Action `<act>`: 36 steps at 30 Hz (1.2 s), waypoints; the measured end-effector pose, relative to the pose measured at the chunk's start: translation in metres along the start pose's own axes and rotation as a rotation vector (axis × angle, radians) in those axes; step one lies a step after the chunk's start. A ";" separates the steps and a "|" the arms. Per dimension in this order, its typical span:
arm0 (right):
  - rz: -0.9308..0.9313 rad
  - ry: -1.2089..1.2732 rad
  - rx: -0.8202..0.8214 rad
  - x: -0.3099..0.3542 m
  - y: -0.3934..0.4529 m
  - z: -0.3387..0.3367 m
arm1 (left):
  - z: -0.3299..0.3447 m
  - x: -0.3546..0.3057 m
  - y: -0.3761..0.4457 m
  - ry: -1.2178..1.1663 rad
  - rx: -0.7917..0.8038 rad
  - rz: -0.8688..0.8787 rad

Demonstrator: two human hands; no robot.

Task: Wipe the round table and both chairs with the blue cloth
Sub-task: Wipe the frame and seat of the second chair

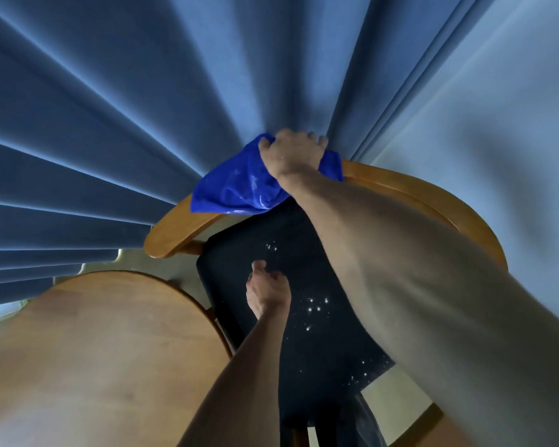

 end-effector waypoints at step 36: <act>0.907 0.568 -0.171 -0.353 -0.211 -0.093 | 0.074 0.022 -0.192 0.156 0.179 0.292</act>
Point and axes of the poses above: each hand's wrist, its own y-axis towards the middle knuckle, its own z-axis out of the palm, x = y × z, the point moved 4 cm from there along y, towards the middle knuckle, and after that the axes turned 8 degrees about -x, right-handed, at the moved point
